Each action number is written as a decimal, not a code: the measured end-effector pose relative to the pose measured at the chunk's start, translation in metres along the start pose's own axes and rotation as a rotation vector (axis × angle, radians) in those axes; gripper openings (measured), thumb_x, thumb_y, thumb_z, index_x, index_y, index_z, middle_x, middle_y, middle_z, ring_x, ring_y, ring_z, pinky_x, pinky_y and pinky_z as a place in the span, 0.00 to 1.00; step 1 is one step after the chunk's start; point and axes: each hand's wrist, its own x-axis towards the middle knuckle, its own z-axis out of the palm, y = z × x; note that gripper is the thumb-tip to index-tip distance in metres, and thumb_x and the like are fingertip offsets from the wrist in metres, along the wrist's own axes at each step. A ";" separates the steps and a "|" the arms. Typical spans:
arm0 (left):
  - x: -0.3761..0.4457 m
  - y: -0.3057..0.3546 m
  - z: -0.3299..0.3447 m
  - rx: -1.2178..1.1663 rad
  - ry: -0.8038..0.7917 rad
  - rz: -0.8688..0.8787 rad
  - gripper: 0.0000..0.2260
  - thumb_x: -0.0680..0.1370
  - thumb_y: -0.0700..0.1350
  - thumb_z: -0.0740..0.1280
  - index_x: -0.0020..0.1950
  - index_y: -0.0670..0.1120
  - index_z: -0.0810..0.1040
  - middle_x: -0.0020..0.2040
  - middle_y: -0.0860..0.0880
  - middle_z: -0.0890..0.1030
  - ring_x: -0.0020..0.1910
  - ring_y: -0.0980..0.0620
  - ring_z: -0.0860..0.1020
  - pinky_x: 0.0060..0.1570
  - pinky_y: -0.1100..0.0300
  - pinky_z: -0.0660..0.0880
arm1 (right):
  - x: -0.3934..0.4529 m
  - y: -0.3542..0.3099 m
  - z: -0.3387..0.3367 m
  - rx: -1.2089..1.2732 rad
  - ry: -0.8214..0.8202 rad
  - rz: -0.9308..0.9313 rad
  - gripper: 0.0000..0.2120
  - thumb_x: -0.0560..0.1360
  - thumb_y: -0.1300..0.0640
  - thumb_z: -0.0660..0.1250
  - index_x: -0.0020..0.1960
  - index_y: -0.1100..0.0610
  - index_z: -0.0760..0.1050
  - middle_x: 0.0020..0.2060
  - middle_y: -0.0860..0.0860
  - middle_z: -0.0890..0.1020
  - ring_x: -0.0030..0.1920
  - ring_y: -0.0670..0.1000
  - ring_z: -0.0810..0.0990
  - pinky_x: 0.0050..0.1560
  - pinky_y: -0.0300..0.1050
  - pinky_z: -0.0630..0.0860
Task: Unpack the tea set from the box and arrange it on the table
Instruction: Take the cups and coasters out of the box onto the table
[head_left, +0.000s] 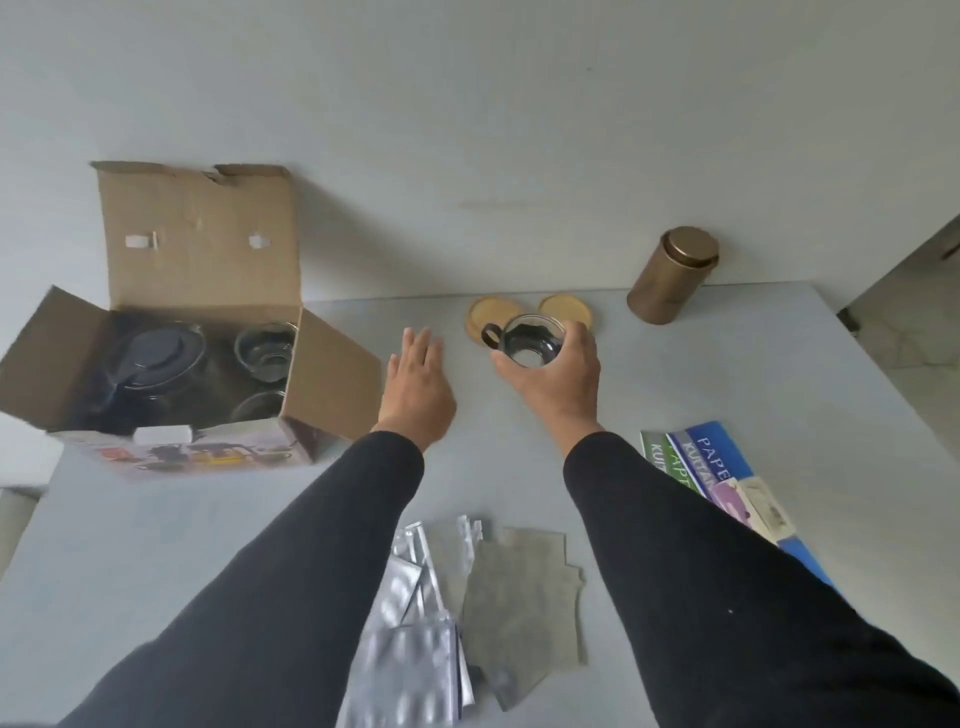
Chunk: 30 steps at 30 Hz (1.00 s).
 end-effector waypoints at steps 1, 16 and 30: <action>0.001 0.007 0.014 0.014 -0.045 -0.013 0.27 0.80 0.35 0.52 0.78 0.42 0.50 0.79 0.46 0.47 0.78 0.45 0.41 0.77 0.49 0.45 | 0.006 0.014 -0.004 -0.007 0.010 0.016 0.36 0.59 0.42 0.78 0.58 0.59 0.69 0.52 0.52 0.74 0.51 0.52 0.75 0.51 0.40 0.72; 0.029 0.042 0.105 0.130 -0.270 -0.220 0.38 0.78 0.56 0.64 0.78 0.41 0.48 0.78 0.44 0.45 0.78 0.44 0.44 0.74 0.48 0.55 | 0.058 0.128 0.008 -0.024 0.041 0.194 0.40 0.55 0.36 0.78 0.55 0.61 0.68 0.52 0.54 0.74 0.53 0.55 0.76 0.53 0.50 0.76; 0.038 0.046 0.107 0.145 -0.312 -0.264 0.41 0.77 0.53 0.67 0.78 0.42 0.44 0.78 0.44 0.42 0.77 0.44 0.43 0.72 0.46 0.56 | 0.080 0.145 0.017 0.035 0.032 0.216 0.45 0.56 0.40 0.79 0.62 0.63 0.67 0.58 0.57 0.72 0.59 0.57 0.72 0.59 0.53 0.73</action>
